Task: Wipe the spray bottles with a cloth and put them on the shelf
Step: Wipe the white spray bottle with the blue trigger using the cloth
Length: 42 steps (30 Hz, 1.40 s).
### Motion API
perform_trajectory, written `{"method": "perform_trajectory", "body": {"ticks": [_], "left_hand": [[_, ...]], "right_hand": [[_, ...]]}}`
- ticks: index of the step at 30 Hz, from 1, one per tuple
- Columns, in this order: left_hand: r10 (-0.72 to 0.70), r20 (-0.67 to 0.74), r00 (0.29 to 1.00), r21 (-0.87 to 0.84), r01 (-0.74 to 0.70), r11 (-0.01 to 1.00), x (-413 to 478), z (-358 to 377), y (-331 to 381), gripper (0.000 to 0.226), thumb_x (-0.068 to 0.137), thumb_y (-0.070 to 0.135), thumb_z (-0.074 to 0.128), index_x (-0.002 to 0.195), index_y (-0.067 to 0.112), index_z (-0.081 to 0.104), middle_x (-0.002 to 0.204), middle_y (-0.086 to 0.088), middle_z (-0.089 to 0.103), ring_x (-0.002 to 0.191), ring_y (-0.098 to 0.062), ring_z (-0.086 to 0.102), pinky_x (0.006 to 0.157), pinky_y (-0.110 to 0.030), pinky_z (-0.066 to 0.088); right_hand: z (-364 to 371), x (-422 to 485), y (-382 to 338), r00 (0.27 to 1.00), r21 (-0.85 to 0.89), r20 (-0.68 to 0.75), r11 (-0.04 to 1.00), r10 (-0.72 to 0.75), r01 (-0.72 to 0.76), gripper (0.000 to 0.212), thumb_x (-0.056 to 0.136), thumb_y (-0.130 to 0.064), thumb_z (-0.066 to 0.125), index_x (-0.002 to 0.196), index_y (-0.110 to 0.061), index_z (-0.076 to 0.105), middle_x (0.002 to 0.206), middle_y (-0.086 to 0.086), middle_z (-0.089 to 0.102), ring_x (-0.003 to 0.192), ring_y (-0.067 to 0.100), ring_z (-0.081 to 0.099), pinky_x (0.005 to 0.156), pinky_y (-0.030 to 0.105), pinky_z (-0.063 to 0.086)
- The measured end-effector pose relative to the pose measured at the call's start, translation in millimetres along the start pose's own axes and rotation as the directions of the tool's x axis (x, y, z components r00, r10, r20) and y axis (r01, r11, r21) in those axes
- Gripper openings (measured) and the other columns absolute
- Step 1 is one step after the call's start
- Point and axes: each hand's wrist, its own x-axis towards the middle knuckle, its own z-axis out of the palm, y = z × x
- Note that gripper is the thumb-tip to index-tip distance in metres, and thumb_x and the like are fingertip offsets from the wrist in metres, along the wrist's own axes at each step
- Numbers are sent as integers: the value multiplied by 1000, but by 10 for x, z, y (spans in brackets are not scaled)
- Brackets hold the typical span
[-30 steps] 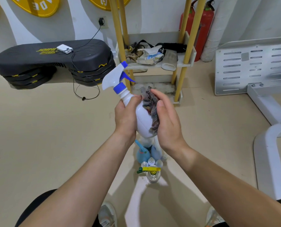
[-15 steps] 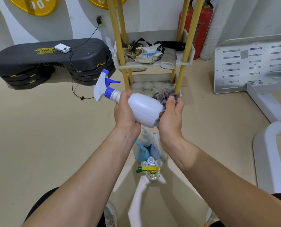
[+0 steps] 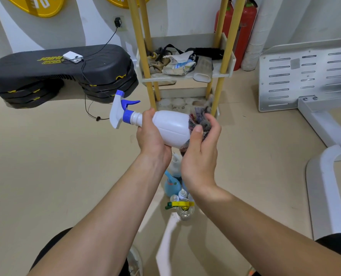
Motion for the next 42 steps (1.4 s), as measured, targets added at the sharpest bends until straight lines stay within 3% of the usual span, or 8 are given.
{"method": "perform_trajectory", "body": {"ticks": [7,12,16,20,25,31,37,42], "left_hand": [[11,-22,1000,38,-10,999,-7,-41,-114,24,89,32,66,103,14,60,88,-7,66,79,-27,67,72,-39,55],[48,-23,999,16,-48,999,64,-73,-87,29,86,37,67,102,14,61,90,-8,66,84,-31,69,82,-52,57],[106,-59,993,45,-104,994,99,-97,-50,25,92,36,65,104,15,60,91,-7,66,83,-27,69,72,-41,58],[124,-78,989,63,-119,991,103,-114,-84,23,92,35,65,99,14,59,90,-8,66,84,-30,69,79,-49,59],[109,-68,992,41,-106,993,15,-91,-193,43,77,42,70,105,11,61,96,-14,69,101,-39,72,92,-59,56],[104,-35,994,98,-100,990,-31,-90,-277,35,80,39,69,104,15,61,99,-13,71,101,-37,72,92,-55,56],[48,81,996,150,-59,987,-57,-113,-230,39,73,38,70,102,13,60,90,-9,67,83,-28,67,73,-40,54],[97,183,978,175,-130,976,-72,-114,-174,28,69,33,66,91,16,61,92,-7,76,79,-28,69,75,-43,54]], "right_hand": [[27,343,164,888,319,42,836,458,-446,37,108,-35,36,142,-24,47,108,-4,61,86,13,60,57,24,47],[152,300,297,800,177,71,781,596,-599,49,97,-50,39,128,-18,59,118,10,68,102,28,67,90,45,57],[72,236,190,825,-39,95,831,556,-556,49,99,-52,33,117,-15,61,108,9,70,99,29,68,93,46,55],[-60,125,45,919,-189,108,915,380,-356,33,106,-42,37,111,-14,56,107,5,65,103,28,64,81,35,49],[-61,70,46,981,-247,177,968,81,-35,44,107,-30,39,151,-25,39,141,-1,59,128,20,56,108,39,44],[-32,273,159,980,-113,85,979,182,-172,38,105,-39,40,138,-21,48,124,3,64,113,23,61,87,35,46],[-145,485,223,793,211,208,765,573,-608,32,98,-38,47,113,-19,67,115,12,74,98,33,72,81,48,56],[-172,457,248,637,128,331,636,696,-761,30,99,-30,44,114,-21,68,108,12,77,91,35,75,62,46,62]]}}
